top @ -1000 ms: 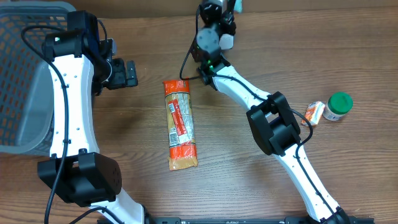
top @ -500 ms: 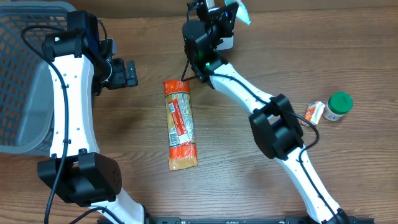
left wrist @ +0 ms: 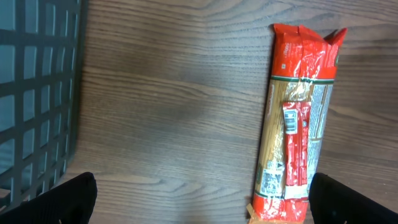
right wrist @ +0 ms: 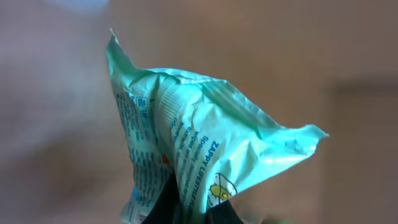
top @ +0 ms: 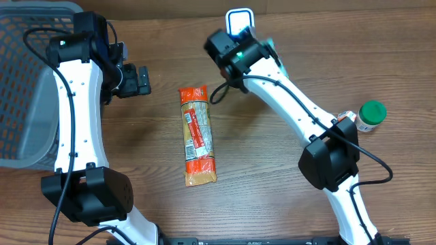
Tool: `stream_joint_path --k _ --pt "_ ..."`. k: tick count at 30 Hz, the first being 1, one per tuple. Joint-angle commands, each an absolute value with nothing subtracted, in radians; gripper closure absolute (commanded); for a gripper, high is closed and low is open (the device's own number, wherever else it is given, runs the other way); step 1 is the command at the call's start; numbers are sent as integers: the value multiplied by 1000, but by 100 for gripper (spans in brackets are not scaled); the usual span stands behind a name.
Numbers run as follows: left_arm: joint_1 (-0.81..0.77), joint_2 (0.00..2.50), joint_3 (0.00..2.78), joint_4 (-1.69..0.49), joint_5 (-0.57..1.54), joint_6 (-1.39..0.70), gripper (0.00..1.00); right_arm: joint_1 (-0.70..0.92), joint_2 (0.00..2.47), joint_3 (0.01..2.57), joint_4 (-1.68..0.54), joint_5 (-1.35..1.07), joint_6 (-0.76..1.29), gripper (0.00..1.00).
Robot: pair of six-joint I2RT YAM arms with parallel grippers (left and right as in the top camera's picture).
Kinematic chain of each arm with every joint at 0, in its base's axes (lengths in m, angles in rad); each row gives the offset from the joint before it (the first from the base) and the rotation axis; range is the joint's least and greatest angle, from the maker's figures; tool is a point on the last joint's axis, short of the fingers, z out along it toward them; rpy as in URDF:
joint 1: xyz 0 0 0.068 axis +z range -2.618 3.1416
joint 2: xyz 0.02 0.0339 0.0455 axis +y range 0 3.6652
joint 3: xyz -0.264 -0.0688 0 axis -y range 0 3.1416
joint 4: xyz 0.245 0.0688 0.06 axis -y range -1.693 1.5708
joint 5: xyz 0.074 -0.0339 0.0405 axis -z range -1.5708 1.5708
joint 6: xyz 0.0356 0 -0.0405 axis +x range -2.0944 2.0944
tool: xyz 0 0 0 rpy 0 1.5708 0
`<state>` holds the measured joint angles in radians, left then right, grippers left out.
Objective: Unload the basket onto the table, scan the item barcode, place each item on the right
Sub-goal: 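Carry the teal item right and release it beside the jar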
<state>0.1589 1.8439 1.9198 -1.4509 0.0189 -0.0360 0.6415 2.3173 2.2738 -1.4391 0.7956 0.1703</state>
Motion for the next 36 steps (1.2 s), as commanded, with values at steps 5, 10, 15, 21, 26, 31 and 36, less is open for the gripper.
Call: stream_joint_path --k 5,10,15,21,26,31,36 --pt "157 1819 1938 -1451 23 -22 0 515 2300 2166 -1667 460 419 96" --pt "157 1819 1938 -1451 23 -22 0 461 2300 2044 -1670 454 419 96" --pt "157 1819 1938 -1451 23 -22 0 433 2300 1927 -1664 490 419 96" --pt "157 1819 1938 -1451 23 -22 0 408 2300 1826 -1674 526 419 59" --pt "157 1819 1938 -1451 23 -22 0 377 2300 1798 -1665 525 420 4" --pt "157 1819 1938 -1451 23 -22 0 361 2300 1798 -1588 482 419 4" --pt "157 1819 1938 -1451 23 -22 0 361 2300 1798 -1503 361 388 4"
